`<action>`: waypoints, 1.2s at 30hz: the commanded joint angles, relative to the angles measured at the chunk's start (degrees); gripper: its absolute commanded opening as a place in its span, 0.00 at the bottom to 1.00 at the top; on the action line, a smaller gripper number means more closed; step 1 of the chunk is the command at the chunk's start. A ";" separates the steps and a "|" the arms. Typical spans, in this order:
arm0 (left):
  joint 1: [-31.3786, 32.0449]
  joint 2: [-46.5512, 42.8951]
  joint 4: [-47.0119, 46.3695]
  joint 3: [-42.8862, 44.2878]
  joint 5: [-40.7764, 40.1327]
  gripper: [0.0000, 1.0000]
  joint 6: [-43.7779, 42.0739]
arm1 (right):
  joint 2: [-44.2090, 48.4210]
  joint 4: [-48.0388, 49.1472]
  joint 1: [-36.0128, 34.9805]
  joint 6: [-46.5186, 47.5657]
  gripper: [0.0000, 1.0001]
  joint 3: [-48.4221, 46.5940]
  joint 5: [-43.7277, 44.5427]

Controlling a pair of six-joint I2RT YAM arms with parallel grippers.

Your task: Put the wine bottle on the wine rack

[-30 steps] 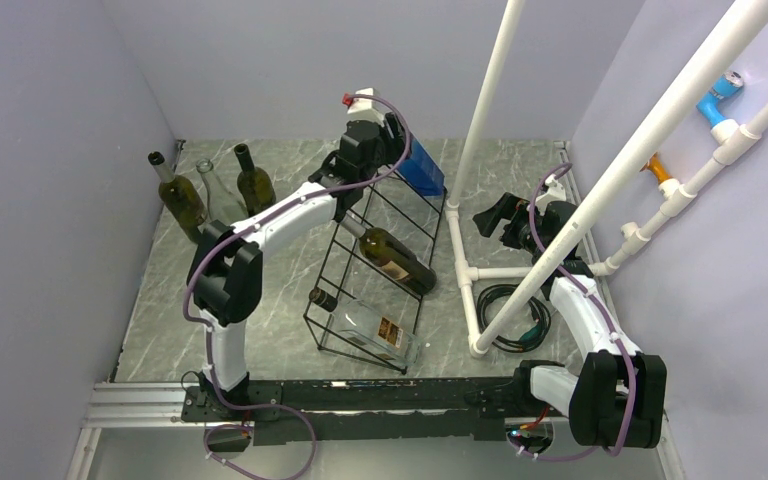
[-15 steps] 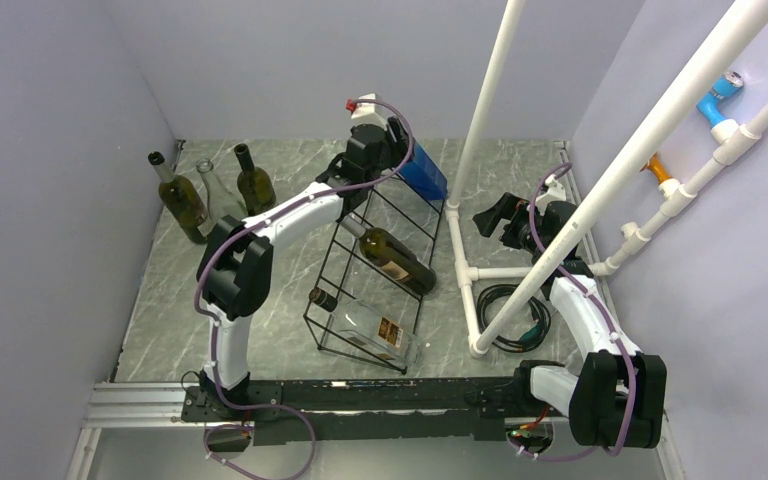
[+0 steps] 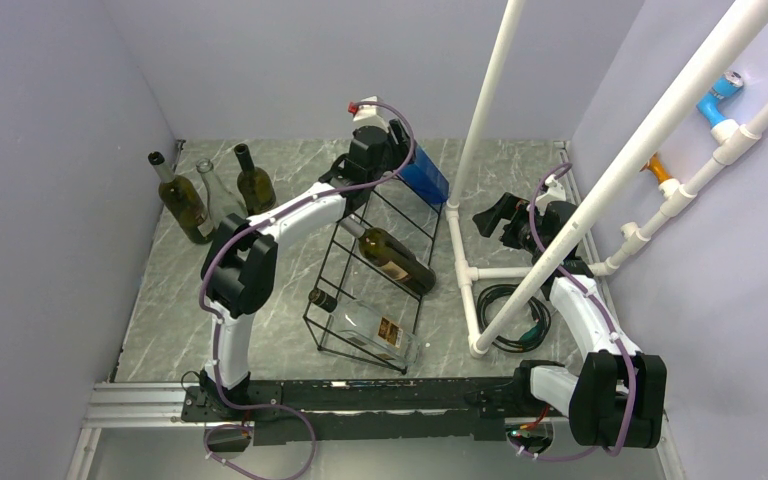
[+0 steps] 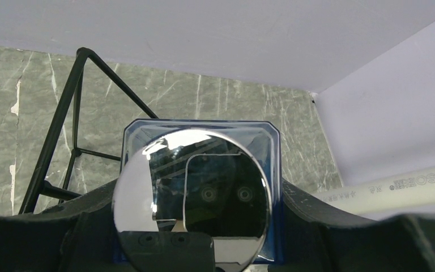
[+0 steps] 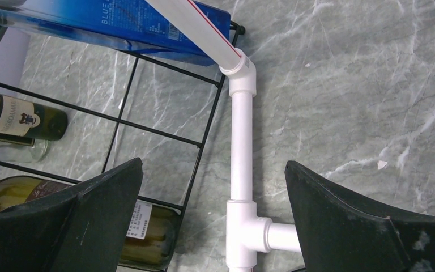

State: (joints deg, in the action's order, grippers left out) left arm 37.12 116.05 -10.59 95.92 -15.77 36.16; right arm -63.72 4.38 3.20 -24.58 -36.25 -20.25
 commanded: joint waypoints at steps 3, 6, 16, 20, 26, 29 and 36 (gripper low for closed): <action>-0.11 -3.06 -4.00 4.04 1.03 0.27 3.02 | 0.17 2.21 -0.21 -0.12 1.00 -1.80 -1.28; -0.44 -3.49 -2.05 4.42 0.96 0.45 3.22 | 0.16 2.14 -0.21 -0.03 1.00 -1.75 -1.18; -1.25 -5.22 0.49 4.29 1.29 0.80 2.82 | 0.00 2.12 -0.17 -0.12 1.00 -1.89 -1.39; -1.44 -5.59 1.80 5.01 1.47 0.88 2.71 | -0.09 2.12 -0.19 -0.10 1.00 -1.82 -1.43; -1.70 -7.29 2.07 4.85 0.95 0.92 1.77 | -0.33 2.29 -0.21 -0.18 1.00 -1.86 -1.54; -1.78 -8.20 2.93 5.08 0.31 0.95 0.98 | -0.28 2.31 -0.21 -0.21 1.00 -1.81 -1.63; -2.12 -11.06 3.29 3.89 -1.16 0.97 -0.97 | -0.42 2.30 -0.17 -0.21 1.00 -1.85 -1.63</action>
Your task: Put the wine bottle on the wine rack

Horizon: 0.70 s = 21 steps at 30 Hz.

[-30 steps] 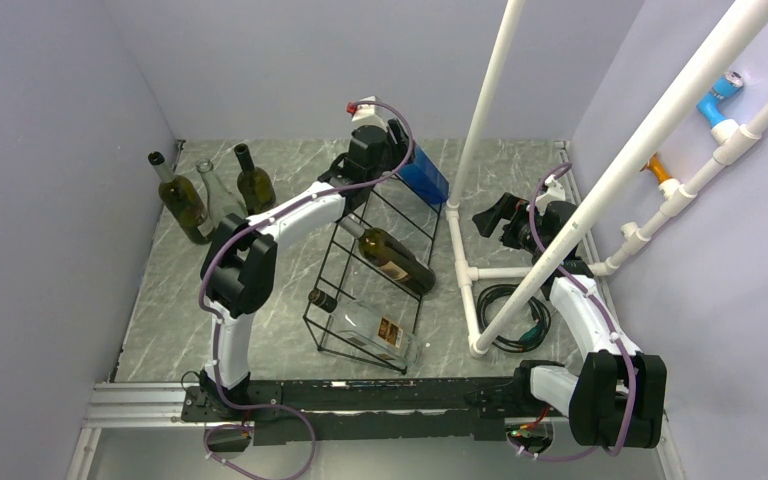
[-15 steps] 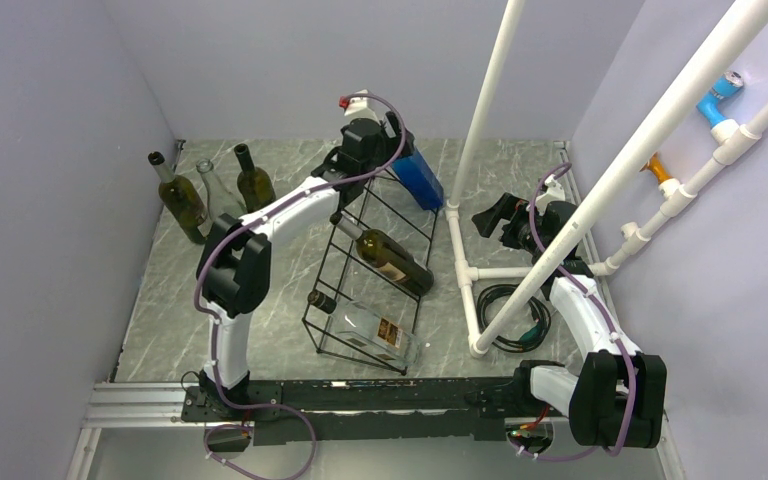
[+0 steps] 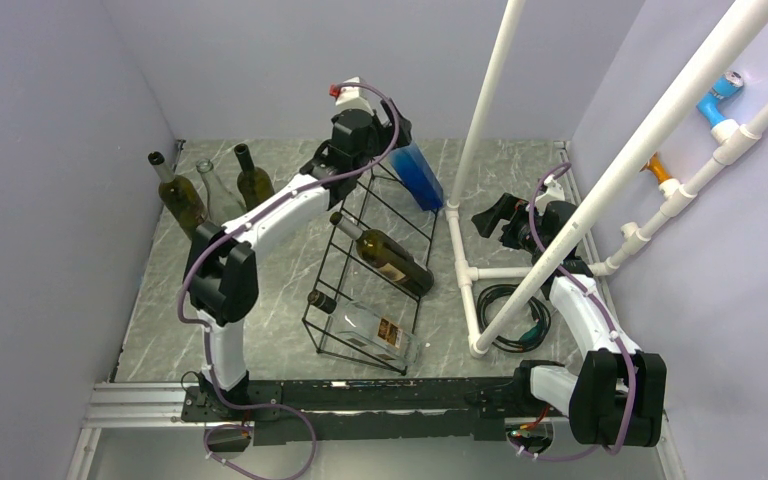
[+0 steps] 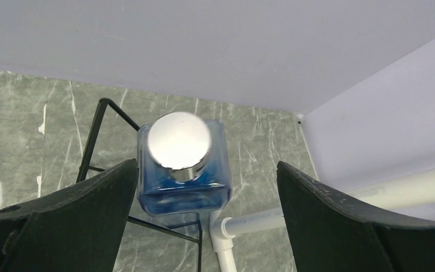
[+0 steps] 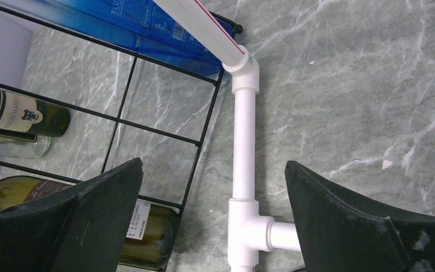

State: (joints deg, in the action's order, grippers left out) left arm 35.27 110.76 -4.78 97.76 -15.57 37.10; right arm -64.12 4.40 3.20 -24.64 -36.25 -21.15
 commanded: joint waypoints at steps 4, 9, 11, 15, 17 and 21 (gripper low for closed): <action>-1.21 -6.54 0.12 1.99 -1.91 0.98 -1.25 | -0.05 2.36 -0.17 -0.14 1.00 -1.85 -0.73; -2.47 -7.84 -0.08 0.19 -0.05 1.00 -1.69 | -0.13 2.21 -0.21 -0.14 1.00 -1.90 -0.63; -2.48 -8.16 0.76 0.19 -0.32 1.00 -2.32 | -0.14 2.19 -0.19 -0.14 1.00 -1.96 -0.62; -2.55 -8.56 3.78 1.45 -1.95 1.00 -3.42 | -0.27 2.19 -0.21 -0.14 1.00 -1.95 -0.65; -2.64 -9.10 4.65 1.73 -2.25 1.00 -4.46 | -0.26 2.23 -0.21 -0.08 1.00 -1.90 -0.53; -2.75 -11.63 8.20 1.49 -1.61 0.99 -5.46 | 0.11 1.76 -0.21 0.12 1.00 -2.00 -0.13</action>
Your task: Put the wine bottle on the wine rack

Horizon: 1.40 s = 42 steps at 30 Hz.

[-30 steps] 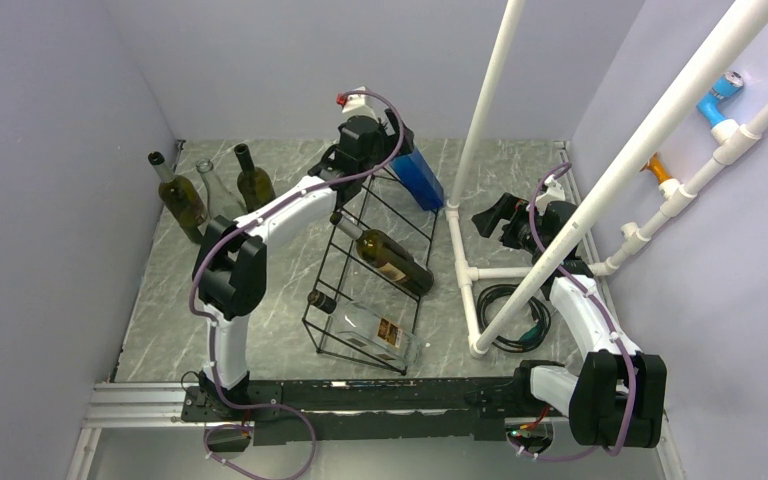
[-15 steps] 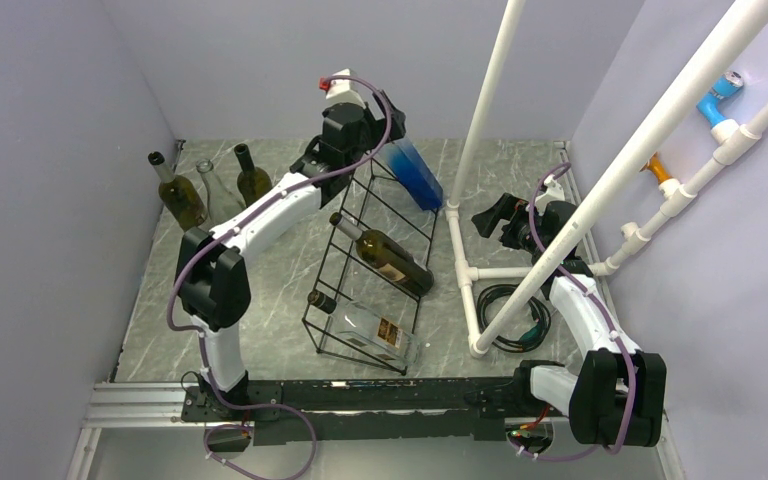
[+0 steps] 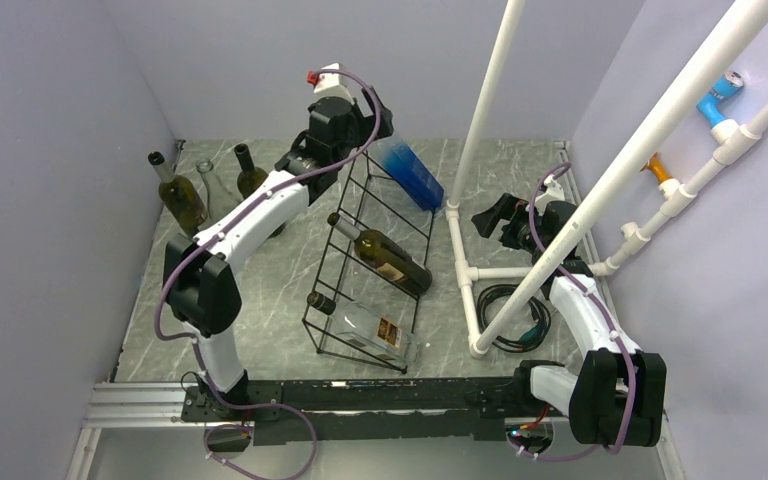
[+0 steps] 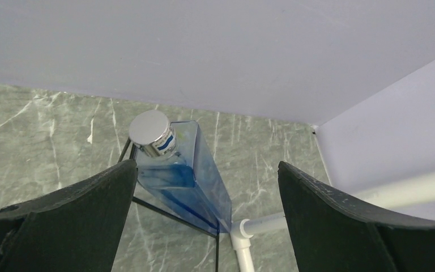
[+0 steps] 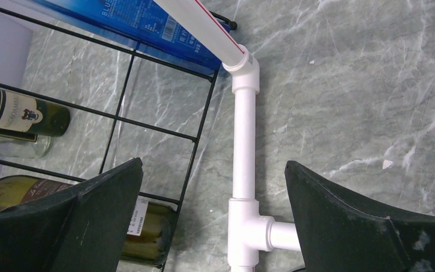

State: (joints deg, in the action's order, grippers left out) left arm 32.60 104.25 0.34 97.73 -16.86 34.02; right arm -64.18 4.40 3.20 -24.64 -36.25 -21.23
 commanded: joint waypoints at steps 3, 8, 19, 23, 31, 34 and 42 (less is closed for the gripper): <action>-0.08 -8.33 5.59 0.29 1.17 1.00 -3.68 | 0.42 1.84 -0.21 0.20 1.00 -1.90 0.12; -0.32 -16.70 9.04 -3.56 2.46 0.99 -9.39 | 0.01 1.75 -0.20 0.17 1.00 -2.01 0.38; -1.92 -44.16 16.29 -23.15 -5.23 1.00 -20.10 | 1.74 1.87 -0.21 0.30 1.00 -1.13 2.19; -1.93 -52.54 18.29 -28.91 -6.15 0.99 -20.63 | 0.84 2.17 -0.21 0.12 1.00 -1.20 1.88; -1.94 -57.98 24.11 -33.23 -12.40 0.99 -22.30 | 2.04 -1.25 -0.17 0.58 1.00 -2.87 2.66; -1.97 -57.30 23.84 -33.76 -14.43 1.00 -23.19 | 3.20 -0.94 -0.20 0.37 1.00 -1.27 2.53; -3.90 -45.33 23.43 -28.31 -17.66 1.00 -22.75 | 4.09 -0.35 -0.15 2.01 1.00 1.54 3.35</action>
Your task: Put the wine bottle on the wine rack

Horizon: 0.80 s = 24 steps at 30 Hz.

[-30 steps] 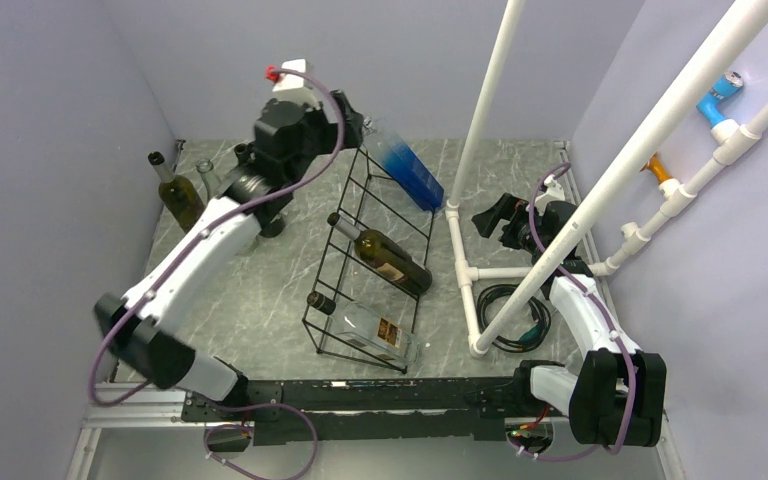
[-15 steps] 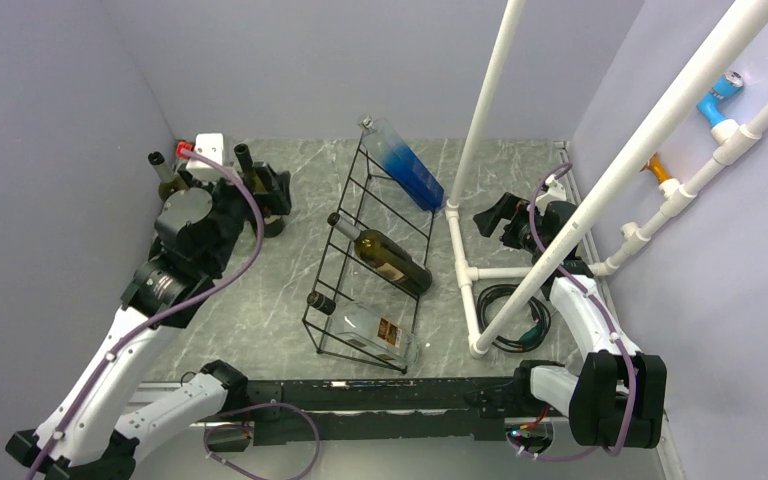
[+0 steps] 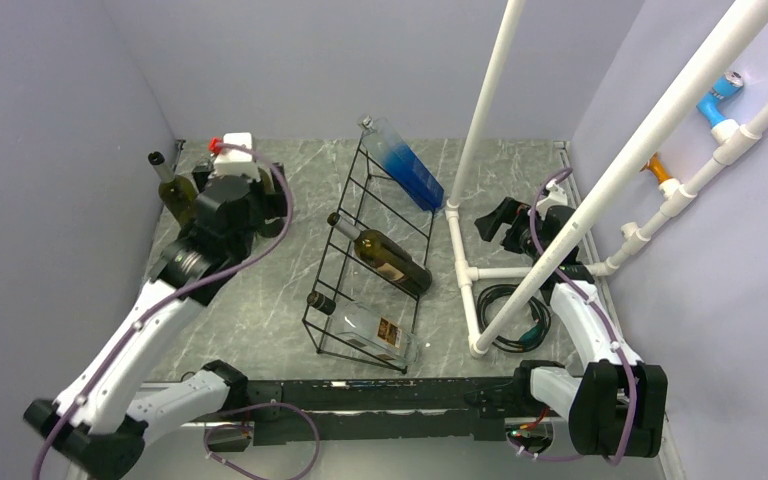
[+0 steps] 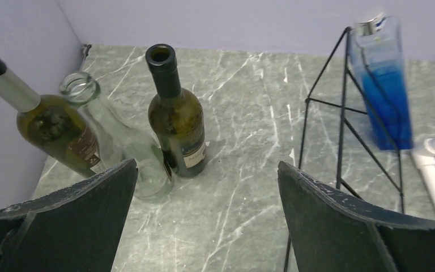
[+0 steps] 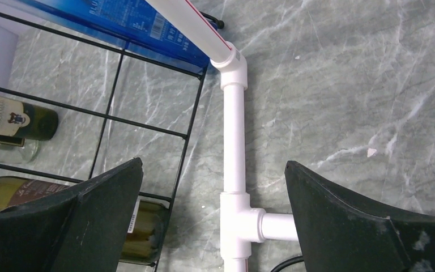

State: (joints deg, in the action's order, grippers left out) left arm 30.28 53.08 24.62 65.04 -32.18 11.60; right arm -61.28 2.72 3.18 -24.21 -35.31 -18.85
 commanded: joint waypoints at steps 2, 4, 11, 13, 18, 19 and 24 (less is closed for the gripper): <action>-2.91 9.62 -1.28 6.81 -1.68 1.00 -0.13 | 1.95 2.99 -0.11 1.26 1.00 1.90 1.32; -4.09 13.41 -1.73 9.45 -1.73 1.00 -0.67 | 2.33 5.08 -0.10 1.01 1.00 3.15 0.59; -7.19 25.36 -0.37 18.42 -4.49 1.00 -2.24 | 2.36 5.65 -0.17 1.48 1.00 3.40 1.53; -8.43 26.94 -1.47 18.94 -3.43 1.00 -2.29 | 2.26 6.47 -0.11 1.02 1.00 4.27 2.27; -10.58 28.22 -3.21 17.08 -0.97 1.00 -3.88 | 0.49 8.19 -0.19 0.54 1.00 4.19 0.74; -10.67 27.87 -5.27 15.40 -0.54 1.00 -5.40 | 0.00 8.86 -0.19 0.34 1.00 4.49 0.89; -11.52 26.29 -14.30 8.64 -0.04 0.99 -10.52 | -3.03 9.24 -0.19 0.12 1.00 3.35 -0.14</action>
State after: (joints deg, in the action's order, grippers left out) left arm 19.29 81.25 18.81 77.25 -33.54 6.26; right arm -62.74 8.43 3.16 -23.81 -31.40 -18.13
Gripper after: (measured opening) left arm 0.995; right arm 0.994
